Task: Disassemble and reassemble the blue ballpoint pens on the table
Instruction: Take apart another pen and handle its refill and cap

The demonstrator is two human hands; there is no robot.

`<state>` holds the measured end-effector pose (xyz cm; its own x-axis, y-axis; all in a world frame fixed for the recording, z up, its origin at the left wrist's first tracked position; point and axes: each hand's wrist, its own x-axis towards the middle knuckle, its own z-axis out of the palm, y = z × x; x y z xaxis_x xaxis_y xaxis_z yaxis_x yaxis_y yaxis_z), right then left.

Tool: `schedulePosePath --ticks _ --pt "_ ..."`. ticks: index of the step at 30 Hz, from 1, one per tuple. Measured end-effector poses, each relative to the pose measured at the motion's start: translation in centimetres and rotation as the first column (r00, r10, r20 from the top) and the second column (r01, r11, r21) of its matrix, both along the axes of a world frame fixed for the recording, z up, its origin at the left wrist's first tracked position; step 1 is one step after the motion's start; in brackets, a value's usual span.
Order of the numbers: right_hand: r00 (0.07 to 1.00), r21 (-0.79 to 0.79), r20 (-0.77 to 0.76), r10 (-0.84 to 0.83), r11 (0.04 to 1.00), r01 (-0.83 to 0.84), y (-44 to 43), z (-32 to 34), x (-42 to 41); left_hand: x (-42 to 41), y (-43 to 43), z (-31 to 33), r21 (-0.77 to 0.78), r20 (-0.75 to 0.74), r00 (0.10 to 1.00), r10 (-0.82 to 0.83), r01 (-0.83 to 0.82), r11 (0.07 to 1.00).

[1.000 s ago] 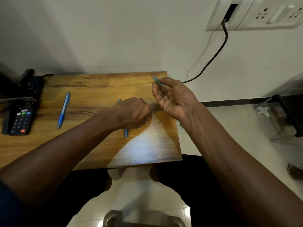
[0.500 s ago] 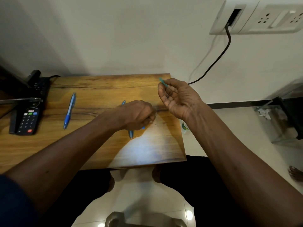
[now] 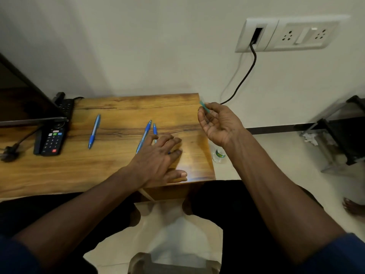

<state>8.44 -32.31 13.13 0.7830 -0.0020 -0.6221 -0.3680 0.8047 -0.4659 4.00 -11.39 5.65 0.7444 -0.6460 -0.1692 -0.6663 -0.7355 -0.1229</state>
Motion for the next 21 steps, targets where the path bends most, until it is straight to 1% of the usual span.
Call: schedulePosePath --ticks 4,7,12,14,17,19,21 --pt "1.000 0.005 0.021 -0.019 1.000 0.019 -1.1 0.6 -2.3 -2.4 0.2 -0.2 -0.029 -0.018 0.999 0.045 -0.046 0.999" --pt "0.999 0.009 0.023 -0.026 1.000 0.026 -1.3 0.6 -4.0 -3.9 0.3 -0.9 -0.052 0.021 0.997 0.078 -0.077 0.996" --pt "1.000 0.028 -0.018 -0.014 0.999 0.015 -1.0 0.1 -6.2 -5.7 0.2 -2.6 -0.229 0.112 0.983 0.148 -0.119 0.966" --pt "0.999 0.040 -0.034 -0.018 0.999 0.020 -0.7 -0.1 -6.8 -6.2 0.4 -3.3 -0.319 0.109 0.977 0.185 -0.142 0.937" --pt "0.999 0.040 -0.043 -0.021 0.999 0.023 -0.2 -0.3 -7.0 -6.7 0.6 -4.5 -0.458 0.107 0.974 0.198 -0.128 0.880" --pt "0.999 0.034 -0.044 -0.020 0.999 0.022 0.0 -0.2 -6.7 -7.1 0.5 -5.3 -0.591 0.053 0.975 0.217 -0.145 0.794" --pt "0.999 0.023 -0.043 -0.020 1.000 0.021 0.2 -0.2 -6.3 -7.4 0.3 -5.9 -0.669 -0.013 0.970 0.242 -0.188 0.719"
